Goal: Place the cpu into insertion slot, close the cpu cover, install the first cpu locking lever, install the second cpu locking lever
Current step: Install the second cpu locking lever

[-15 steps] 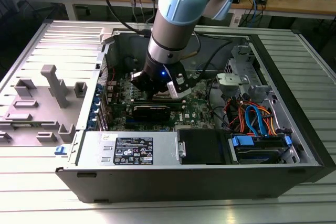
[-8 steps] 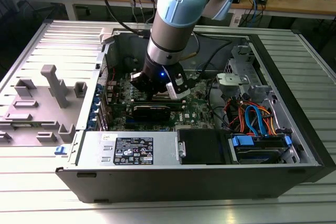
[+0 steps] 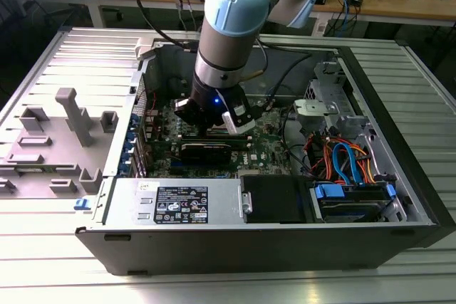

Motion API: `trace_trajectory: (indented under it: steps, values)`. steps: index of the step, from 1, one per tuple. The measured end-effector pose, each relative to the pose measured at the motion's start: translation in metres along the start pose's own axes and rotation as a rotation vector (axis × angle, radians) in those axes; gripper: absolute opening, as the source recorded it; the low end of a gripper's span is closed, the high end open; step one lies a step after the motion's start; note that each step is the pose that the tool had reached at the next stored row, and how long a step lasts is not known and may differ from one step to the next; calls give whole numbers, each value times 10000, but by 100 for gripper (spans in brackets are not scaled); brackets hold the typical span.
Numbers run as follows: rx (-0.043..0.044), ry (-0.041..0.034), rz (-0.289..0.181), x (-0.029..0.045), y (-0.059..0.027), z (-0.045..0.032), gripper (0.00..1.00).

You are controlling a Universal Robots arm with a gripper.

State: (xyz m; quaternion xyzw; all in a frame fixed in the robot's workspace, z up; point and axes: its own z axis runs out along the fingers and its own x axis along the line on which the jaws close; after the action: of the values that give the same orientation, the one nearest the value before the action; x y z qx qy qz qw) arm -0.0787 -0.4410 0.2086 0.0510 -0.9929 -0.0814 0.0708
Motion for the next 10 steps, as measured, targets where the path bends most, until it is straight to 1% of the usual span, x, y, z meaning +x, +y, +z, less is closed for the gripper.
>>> trace_trajectory:
  steps: [1, 3, 6, 10]
  values:
    - [-8, -35, -7, 6, 1, 2, 11]
    - [-21, -63, -15, 5, 0, 3, 11]
    - [-47, -85, -21, 5, 1, 4, 11]
    - [-47, -104, -25, 6, 0, 4, 11]
